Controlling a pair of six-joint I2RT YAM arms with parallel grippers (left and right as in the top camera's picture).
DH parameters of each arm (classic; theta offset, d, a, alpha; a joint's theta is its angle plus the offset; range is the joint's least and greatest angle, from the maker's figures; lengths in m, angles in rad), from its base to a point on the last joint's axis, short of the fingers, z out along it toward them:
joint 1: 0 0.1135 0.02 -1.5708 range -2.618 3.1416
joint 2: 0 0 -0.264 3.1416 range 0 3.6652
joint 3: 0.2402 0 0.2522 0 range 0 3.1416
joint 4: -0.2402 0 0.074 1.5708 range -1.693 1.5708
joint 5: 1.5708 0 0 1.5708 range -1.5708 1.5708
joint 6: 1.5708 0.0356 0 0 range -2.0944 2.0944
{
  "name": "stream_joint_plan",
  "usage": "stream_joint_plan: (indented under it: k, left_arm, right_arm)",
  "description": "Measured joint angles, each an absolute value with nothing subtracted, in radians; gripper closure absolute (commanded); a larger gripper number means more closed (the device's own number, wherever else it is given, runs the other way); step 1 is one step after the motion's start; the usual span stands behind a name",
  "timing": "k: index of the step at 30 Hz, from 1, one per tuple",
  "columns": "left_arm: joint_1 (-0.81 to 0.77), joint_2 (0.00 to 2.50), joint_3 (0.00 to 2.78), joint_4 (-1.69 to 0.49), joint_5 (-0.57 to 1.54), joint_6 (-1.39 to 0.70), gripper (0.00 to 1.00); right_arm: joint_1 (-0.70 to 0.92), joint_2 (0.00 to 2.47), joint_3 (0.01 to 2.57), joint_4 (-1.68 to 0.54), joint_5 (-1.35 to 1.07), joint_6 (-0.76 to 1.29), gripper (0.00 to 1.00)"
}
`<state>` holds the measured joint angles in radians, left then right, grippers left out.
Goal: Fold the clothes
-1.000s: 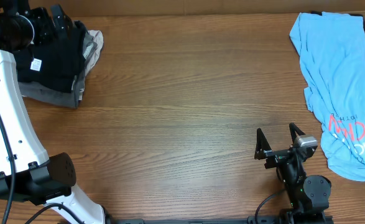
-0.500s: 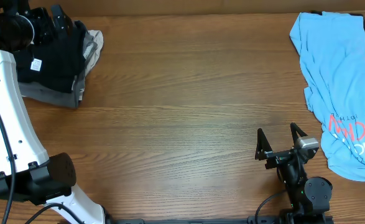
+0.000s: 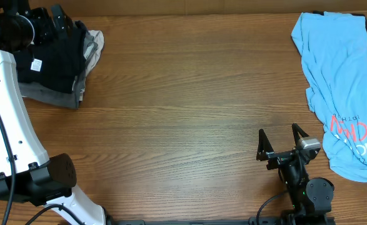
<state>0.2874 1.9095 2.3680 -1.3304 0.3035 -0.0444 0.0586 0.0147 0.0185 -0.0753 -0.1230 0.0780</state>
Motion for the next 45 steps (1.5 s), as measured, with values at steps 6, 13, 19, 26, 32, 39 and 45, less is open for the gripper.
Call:
stream_joint_plan:
  k: [6,13,19,26,32,39,45]
  left_arm:
    - [0.287,1.910,2.368,-1.330,0.303,-0.044,0.00]
    - [0.276,1.867,2.296,-1.325,0.302,-0.044,0.00]
    - [0.227,1.650,1.954,-1.328,0.300,-0.044,0.00]
    - [0.224,1.306,1.451,-0.945,0.281,-0.044,0.00]
    - [0.224,0.957,0.933,-0.503,0.298,-0.045,0.00]
    - [0.224,0.603,0.494,-0.212,0.305,-0.052,0.00]
    - [0.196,0.363,0.227,-0.026,0.302,-0.057,0.00]
  right_arm:
    - [0.059,0.015,0.019,-0.076,-0.123,0.079,0.00]
    - [0.059,0.015,0.019,-0.076,-0.123,0.078,0.00]
    - [0.059,0.015,0.019,-0.076,-0.123,0.078,0.00]
    - [0.058,0.015,0.019,-0.076,-0.123,0.078,0.00]
    - [0.057,0.015,0.019,-0.076,-0.123,0.078,0.00]
    - [0.054,0.015,0.019,-0.076,-0.123,0.078,0.00]
    - [0.054,0.015,0.019,-0.075,-0.123,0.078,0.00]
